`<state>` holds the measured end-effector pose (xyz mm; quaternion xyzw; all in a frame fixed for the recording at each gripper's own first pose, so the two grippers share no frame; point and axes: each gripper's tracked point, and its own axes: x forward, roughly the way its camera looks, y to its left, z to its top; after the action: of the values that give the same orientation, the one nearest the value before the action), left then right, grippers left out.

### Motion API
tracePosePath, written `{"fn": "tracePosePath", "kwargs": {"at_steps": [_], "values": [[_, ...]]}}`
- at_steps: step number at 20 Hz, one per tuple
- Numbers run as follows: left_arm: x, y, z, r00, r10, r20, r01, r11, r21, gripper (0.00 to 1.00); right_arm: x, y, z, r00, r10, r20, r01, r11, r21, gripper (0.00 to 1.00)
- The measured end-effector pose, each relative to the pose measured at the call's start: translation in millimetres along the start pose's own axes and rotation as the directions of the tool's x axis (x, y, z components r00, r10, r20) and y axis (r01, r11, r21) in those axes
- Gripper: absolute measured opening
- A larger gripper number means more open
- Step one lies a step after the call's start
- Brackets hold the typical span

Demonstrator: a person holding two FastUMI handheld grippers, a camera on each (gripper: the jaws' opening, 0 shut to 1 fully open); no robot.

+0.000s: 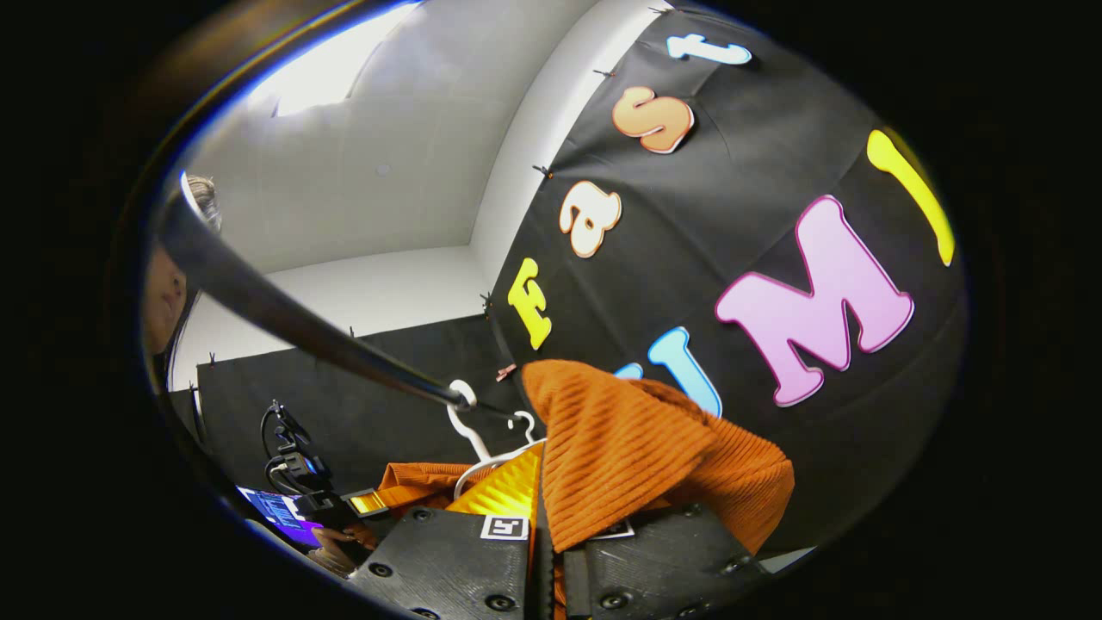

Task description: Grasp the clothes on the hanger with both hands and then place them into the laundry hamper below.

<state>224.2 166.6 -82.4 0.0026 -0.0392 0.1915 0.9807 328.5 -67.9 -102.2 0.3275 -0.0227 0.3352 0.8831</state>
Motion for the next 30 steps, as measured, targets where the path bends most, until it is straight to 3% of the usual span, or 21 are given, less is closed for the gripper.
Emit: {"fn": "tracePosePath", "kwargs": {"at_steps": [4,9,13,18,23,26,30], "values": [[17,19,15,1.0,0.006,0.027,-0.01,0.993,0.119,0.07,11,4,22,0.999,-0.012,0.037,0.013,0.999,-0.044,0.05],[43,59,7,0.998,0.058,-0.01,-0.054,0.97,0.236,0.07,29,5,13,0.999,-0.029,0.016,0.029,0.999,-0.025,0.05],[53,110,-41,0.979,0.166,-0.116,-0.139,0.968,0.207,0.07,46,20,-8,0.999,0.008,-0.035,-0.01,0.999,-0.042,0.05],[52,126,-144,0.931,0.21,-0.299,-0.166,0.972,0.165,0.08,49,-1,-11,0.998,-0.047,-0.028,0.047,0.999,-0.027,0.05],[27,60,-202,0.912,0.072,-0.404,-0.059,0.997,0.045,0.08,9,-60,-3,0.968,-0.251,0.014,0.251,0.967,-0.043,0.05],[14,17,-216,0.894,-0.019,-0.448,0.009,1.0,-0.024,0.09,-16,-95,-18,0.929,-0.37,-0.013,0.369,0.928,-0.05,0.05],[2,-18,-227,0.865,-0.113,-0.488,0.06,0.991,-0.122,0.09,-46,-125,-64,0.861,-0.491,-0.134,0.476,0.87,-0.131,0.04]]}}
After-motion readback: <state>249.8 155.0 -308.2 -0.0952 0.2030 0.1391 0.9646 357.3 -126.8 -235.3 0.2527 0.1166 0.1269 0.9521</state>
